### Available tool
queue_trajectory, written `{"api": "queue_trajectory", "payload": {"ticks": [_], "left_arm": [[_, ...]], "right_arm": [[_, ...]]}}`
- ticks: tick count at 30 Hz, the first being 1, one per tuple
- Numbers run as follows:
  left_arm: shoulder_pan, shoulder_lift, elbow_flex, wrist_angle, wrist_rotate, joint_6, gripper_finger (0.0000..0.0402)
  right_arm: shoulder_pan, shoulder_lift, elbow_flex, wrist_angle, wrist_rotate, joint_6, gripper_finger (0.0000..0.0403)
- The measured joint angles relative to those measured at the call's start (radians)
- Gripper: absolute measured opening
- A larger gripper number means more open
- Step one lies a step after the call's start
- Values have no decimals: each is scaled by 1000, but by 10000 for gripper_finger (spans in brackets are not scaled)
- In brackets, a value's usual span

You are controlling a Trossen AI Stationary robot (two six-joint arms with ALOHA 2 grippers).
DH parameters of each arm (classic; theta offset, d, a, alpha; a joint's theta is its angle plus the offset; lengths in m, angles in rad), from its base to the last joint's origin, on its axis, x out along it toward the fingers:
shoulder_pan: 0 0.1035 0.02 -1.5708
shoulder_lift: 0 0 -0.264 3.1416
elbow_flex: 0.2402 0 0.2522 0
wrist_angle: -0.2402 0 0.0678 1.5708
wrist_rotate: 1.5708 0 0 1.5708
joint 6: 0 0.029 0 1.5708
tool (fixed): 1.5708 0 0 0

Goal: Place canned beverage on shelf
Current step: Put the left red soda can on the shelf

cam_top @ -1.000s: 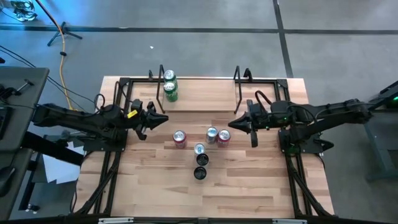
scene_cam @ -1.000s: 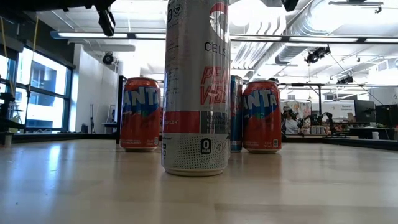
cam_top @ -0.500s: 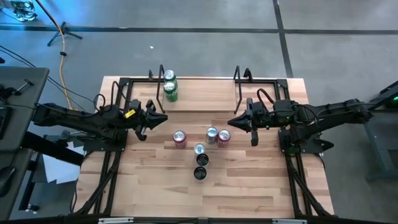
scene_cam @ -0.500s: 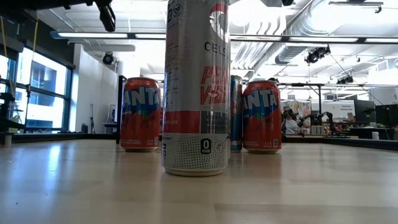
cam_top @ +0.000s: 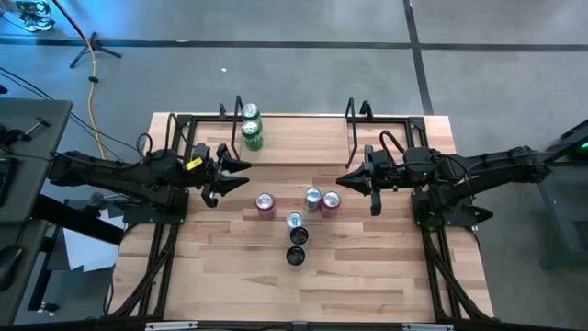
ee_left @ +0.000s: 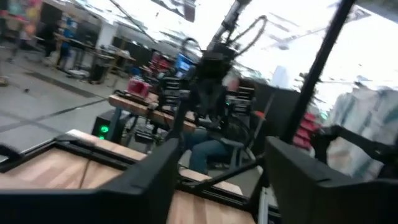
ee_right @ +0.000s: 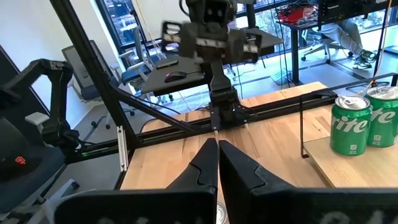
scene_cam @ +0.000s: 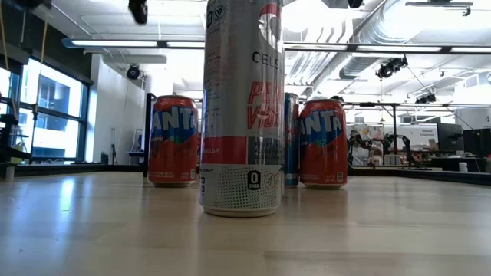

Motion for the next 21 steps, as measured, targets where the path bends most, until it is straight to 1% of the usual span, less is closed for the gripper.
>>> {"api": "queue_trajectory", "payload": {"ticks": [5,7,9,13,18,21], "left_arm": [[0,60,159,-175,77,38,300],[1,87,224,-261,133,49,325],[0,112,288,-346,159,91,341],[0,165,417,-550,149,170,350],[0,250,575,-878,68,235,349],[0,310,607,-991,55,238,350]], "right_arm": [[0,0,0,-1,0,0,0],[0,0,0,-1,0,0,0],[0,0,0,-1,1,0,0],[0,0,0,-4,1,0,0],[0,0,0,-12,1,0,0],[0,0,0,-21,5,0,0]]}}
